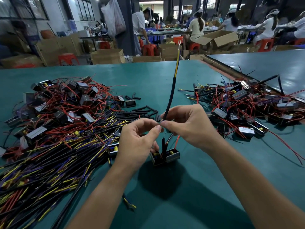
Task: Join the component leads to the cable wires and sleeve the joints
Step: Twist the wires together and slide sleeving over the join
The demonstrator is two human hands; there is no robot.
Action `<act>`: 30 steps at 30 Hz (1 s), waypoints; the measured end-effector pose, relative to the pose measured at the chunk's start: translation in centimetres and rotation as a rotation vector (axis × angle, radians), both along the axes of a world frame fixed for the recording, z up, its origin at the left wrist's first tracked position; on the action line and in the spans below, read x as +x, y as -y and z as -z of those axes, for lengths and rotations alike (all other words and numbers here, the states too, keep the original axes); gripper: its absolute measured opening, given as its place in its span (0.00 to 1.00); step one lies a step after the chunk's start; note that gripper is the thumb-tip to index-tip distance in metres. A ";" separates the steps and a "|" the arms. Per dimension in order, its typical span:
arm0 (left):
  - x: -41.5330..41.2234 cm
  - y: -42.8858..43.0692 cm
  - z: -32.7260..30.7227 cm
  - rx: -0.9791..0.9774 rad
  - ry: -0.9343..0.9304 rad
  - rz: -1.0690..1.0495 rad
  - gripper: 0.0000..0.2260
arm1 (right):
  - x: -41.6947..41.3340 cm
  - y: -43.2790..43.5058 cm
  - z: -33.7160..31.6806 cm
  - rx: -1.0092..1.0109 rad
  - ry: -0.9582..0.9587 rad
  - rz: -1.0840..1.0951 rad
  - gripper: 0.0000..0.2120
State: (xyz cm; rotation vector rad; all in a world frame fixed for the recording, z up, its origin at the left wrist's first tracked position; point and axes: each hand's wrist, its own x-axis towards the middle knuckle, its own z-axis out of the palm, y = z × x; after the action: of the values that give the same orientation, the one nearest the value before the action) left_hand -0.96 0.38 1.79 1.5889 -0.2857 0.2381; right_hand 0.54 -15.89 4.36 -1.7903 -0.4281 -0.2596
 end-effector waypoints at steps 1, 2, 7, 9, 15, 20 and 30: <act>0.0 0.0 -0.1 0.000 0.000 0.001 0.03 | 0.0 0.0 0.0 0.004 0.000 0.000 0.02; 0.0 -0.1 -0.1 0.004 -0.004 0.003 0.03 | 0.0 -0.1 -0.1 0.005 -0.004 -0.005 0.02; 0.0 -0.3 0.0 0.033 -0.037 0.012 0.05 | -0.1 0.0 -0.1 -0.003 -0.034 -0.029 0.02; 0.0 -0.2 0.0 0.023 -0.048 0.011 0.06 | -0.2 0.0 -0.2 -0.009 -0.035 -0.037 0.03; 0.1 0.0 -0.2 0.001 -0.082 0.009 0.06 | -0.3 -0.1 -0.4 -0.061 -0.082 -0.047 0.13; -0.1 0.2 0.0 0.045 -0.057 0.032 0.05 | -0.4 -0.5 -0.4 -0.128 -0.093 -0.024 0.10; -0.3 0.0 -0.4 -0.029 -0.087 -0.005 0.07 | -0.8 -0.3 -0.1 -0.279 -0.009 0.014 0.07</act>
State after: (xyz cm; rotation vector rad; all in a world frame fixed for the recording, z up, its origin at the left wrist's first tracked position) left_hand -1.21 0.40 2.20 1.5664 -0.2103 0.1760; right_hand -0.25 -15.60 4.48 -2.0674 -0.4629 -0.2093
